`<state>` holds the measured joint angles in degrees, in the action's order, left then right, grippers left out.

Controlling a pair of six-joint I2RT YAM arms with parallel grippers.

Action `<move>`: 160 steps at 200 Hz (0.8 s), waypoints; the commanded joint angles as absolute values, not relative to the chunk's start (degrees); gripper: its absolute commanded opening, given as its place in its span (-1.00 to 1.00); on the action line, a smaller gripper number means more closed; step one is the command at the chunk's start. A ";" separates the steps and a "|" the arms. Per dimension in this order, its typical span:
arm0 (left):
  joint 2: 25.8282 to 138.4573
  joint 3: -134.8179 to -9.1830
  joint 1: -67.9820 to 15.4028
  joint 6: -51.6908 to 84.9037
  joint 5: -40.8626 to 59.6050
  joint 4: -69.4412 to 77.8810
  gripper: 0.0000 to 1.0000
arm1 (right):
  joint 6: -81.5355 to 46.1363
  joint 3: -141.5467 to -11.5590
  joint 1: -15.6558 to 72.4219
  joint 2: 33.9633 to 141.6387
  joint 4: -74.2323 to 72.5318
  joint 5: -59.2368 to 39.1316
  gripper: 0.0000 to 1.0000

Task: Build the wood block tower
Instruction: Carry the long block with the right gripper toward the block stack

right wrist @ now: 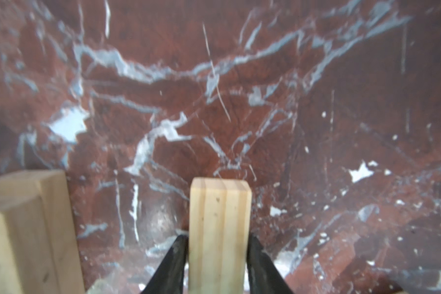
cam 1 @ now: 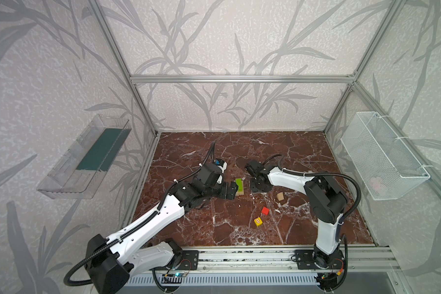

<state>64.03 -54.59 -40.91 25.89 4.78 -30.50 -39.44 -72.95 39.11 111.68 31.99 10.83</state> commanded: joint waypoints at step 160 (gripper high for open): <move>62.69 -55.11 -39.20 24.87 4.35 -31.65 0.99 | -33.49 -75.18 40.82 99.65 38.00 8.51 -0.50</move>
